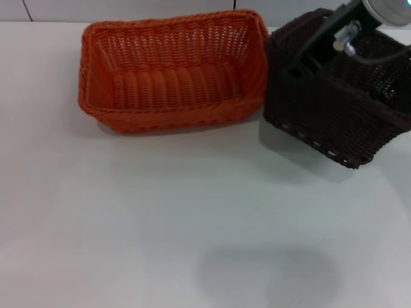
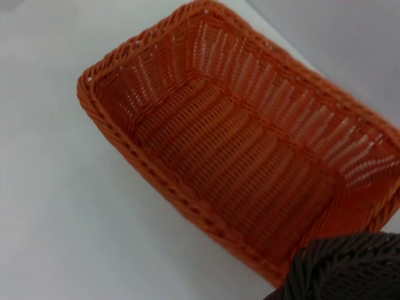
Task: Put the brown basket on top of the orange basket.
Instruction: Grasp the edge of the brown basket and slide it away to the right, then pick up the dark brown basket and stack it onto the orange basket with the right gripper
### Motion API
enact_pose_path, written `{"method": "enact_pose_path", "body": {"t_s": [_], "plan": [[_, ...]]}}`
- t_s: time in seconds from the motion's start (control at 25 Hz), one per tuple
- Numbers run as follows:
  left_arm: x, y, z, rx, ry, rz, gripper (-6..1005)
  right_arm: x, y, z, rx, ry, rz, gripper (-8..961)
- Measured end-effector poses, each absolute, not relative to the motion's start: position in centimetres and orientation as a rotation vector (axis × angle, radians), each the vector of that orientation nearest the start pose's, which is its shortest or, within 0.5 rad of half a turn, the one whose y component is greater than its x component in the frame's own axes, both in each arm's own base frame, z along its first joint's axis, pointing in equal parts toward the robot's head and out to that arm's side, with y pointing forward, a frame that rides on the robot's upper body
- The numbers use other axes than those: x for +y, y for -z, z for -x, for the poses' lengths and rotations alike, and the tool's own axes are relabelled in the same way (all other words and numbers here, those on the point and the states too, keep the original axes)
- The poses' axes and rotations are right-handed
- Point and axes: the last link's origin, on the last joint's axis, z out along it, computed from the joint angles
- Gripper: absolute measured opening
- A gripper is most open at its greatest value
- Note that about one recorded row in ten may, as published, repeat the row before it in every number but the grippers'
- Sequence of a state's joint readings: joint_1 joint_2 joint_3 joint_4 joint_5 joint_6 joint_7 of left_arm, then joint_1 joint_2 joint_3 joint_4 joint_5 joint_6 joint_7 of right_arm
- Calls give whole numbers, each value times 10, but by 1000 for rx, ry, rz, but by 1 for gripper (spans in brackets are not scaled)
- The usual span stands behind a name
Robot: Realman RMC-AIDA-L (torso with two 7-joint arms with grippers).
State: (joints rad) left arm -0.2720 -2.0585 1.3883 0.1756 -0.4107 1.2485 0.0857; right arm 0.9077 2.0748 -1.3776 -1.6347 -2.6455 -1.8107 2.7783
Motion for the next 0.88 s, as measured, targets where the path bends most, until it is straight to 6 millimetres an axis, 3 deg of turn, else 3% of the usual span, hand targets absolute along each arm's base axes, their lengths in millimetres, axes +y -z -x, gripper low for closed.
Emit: {"method": "enact_pose_path", "body": {"t_s": [0.36,0.88], "plan": [[274,-88,409,-443,395,1076,848,354,-62,-13,545,355,2505,191],[278,-88,407,-437,403,1077,847,350,-78,-6,506,313,2442,190]]}}
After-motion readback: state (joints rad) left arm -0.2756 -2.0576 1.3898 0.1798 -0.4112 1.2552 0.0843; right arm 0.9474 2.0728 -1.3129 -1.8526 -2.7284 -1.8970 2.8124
